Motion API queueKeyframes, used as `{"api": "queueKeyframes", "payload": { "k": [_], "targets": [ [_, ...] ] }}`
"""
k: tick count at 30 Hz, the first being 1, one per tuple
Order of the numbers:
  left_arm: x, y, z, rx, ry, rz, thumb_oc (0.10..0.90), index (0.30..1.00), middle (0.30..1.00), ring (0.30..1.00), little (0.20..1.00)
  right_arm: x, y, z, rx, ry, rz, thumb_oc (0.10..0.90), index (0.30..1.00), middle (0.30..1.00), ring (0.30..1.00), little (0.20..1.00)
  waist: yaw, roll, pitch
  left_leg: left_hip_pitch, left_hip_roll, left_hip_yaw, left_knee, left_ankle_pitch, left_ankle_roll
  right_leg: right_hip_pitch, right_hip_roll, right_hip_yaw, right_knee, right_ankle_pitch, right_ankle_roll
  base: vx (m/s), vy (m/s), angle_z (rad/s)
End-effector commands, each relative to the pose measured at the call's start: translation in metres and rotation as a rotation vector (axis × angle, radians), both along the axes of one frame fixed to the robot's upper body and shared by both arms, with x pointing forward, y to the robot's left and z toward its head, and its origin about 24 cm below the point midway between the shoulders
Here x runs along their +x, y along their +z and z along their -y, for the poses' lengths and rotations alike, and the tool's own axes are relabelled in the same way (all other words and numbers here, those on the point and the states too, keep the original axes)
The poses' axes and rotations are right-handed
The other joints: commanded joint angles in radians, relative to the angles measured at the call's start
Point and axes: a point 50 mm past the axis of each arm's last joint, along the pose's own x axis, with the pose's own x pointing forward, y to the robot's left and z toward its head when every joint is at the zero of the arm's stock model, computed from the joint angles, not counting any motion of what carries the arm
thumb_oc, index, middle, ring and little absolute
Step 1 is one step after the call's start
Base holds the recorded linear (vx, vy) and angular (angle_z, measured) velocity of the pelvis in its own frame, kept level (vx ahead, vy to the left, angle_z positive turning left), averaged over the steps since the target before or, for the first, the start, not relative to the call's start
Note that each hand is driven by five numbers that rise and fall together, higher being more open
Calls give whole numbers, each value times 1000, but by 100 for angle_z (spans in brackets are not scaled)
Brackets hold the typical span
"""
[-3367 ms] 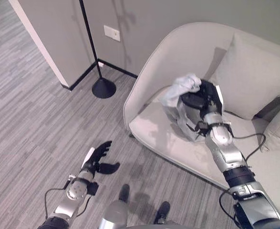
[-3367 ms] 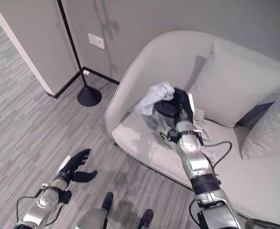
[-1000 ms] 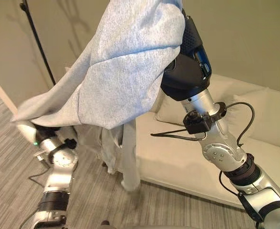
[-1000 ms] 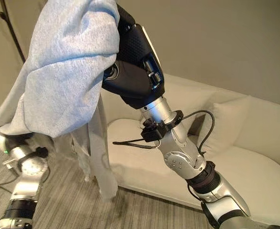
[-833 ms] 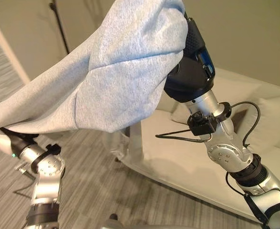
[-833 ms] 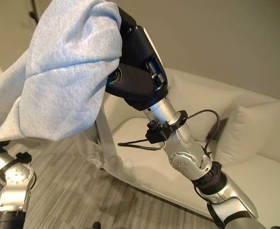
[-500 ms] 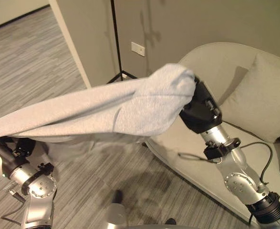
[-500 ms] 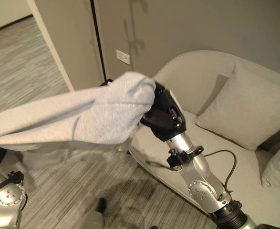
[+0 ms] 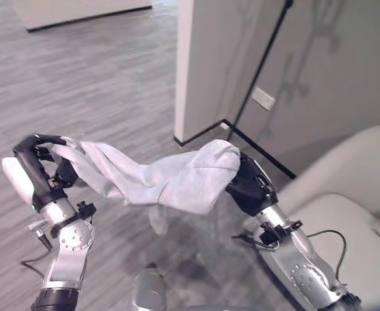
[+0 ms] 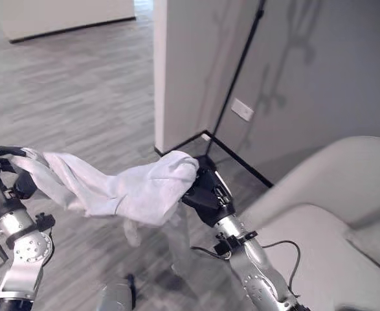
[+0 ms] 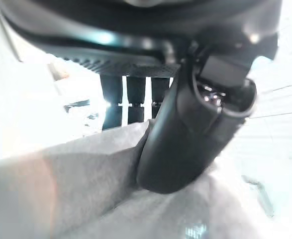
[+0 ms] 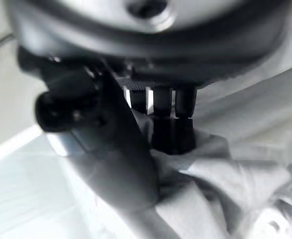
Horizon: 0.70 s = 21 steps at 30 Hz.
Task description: Hang the clothes on the sofa on the clothes rack.
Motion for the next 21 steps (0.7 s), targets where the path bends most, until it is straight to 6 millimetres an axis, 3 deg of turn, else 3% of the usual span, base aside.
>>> {"api": "queueKeyframes", "payload": {
  "k": [1,2,3,4,6,7,9,10,11,13,14,15,16,17,18,19,20,21],
  "targets": [
    [4,49,28,170,-262,179,400,300,300,300,300,10,53,14,79,-57,301,400,300,300,300,300,-64,-7,-63,162,-53,-50,-196,-36,20,-48,191,-65,-140,-13,-13,165,49,28],
    [5,48,27,164,-275,163,400,300,300,300,300,10,51,18,80,-80,292,400,300,300,300,300,-79,-18,-41,197,-53,-72,-212,-45,9,-103,241,-74,-218,2,-13,535,-24,51],
    [11,49,34,127,-324,163,400,300,300,300,300,8,45,24,104,-143,263,400,300,300,300,300,-105,-51,-17,257,-60,-96,-211,-91,-17,-166,297,-78,-478,78,21,588,-88,52],
    [13,49,37,126,-336,157,400,300,300,300,300,7,43,27,117,-175,257,400,300,300,300,300,-108,-61,-17,274,-60,-90,-206,-102,-25,-161,288,-113,-539,111,28,507,-97,43],
    [14,50,37,143,-340,151,400,300,300,300,300,7,43,28,133,-200,260,400,300,300,300,300,-109,-63,-23,291,-61,-82,-196,-124,-29,-143,290,-161,-580,126,30,289,19,70],
    [13,48,41,170,-376,132,400,300,300,300,300,5,39,33,147,-240,251,400,300,300,300,300,-119,-70,-44,317,-67,-73,-169,-174,-29,-108,310,-186,-606,102,10,510,86,41],
    [10,41,41,167,-373,109,400,300,300,300,300,1,33,45,135,-313,234,400,300,300,300,300,-158,-58,-92,359,-76,-84,-133,-225,-30,-87,356,-125,-590,75,-22,569,95,16],
    [8,38,40,138,-371,109,400,300,300,300,300,0,27,51,116,-356,210,400,300,300,300,300,-172,-39,-118,380,-74,-87,-113,-254,-38,-65,382,-112,-604,67,-33,508,82,52],
    [5,36,38,123,-366,102,400,300,300,300,300,0,27,56,102,-393,209,400,300,300,300,300,-174,-24,-137,389,-70,-81,-95,-244,-48,-41,392,-125,-614,65,-41,343,61,41],
    [4,35,38,120,-366,100,400,300,300,300,300,0,26,56,99,-393,207,400,300,300,300,300,-175,-20,-138,390,-67,-82,-93,-247,-50,-36,396,-128,-619,66,-41,238,2,2],
    [2,39,31,109,-332,134,400,300,300,300,300,1,31,67,67,-460,239,400,300,300,300,300,-199,17,-177,340,8,-33,106,-123,-130,24,439,-128,-656,49,-70,416,-2,13],
    [2,44,26,135,-312,151,400,300,300,300,300,3,33,72,50,-489,250,400,300,300,300,300,-204,21,-180,309,40,-12,193,-67,-160,45,447,-119,-673,38,-85,408,-18,24],
    [2,44,26,136,-311,152,400,300,300,300,300,4,33,72,51,-490,251,400,300,300,300,300,-204,22,-180,300,47,-14,208,-71,-166,44,453,-119,-677,39,-89,149,-22,-5],
    [1,48,20,158,-280,164,400,300,300,300,300,6,31,77,41,-532,241,400,300,300,300,300,-201,24,-177,264,82,-1,310,-23,-188,66,467,-115,-698,25,-106,57,-37,-41],
    [1,48,20,158,-280,165,400,300,300,300,300,6,31,77,41,-532,241,400,300,300,300,300,-201,25,-177,261,84,-2,314,-25,-189,65,469,-116,-699,25,-107,182,-28,-68],
    [2,53,13,149,-229,198,400,300,300,300,300,10,28,79,21,-574,224,400,300,300,300,300,-190,12,-162,193,123,17,435,-14,-172,99,471,-92,-719,8,-125,157,17,-63],
    [4,57,10,144,-206,225,400,300,300,300,300,13,25,78,4,-586,212,400,300,300,300,300,-184,7,-150,159,163,33,462,-39,-157,108,465,-81,-724,7,-123,246,116,-45],
    [4,62,3,160,-157,248,400,300,300,300,300,15,24,81,-29,-602,204,400,300,300,300,300,-175,-4,-138,127,211,61,397,-84,-128,124,446,-60,-726,3,-108,133,131,-50]
  ]
}}
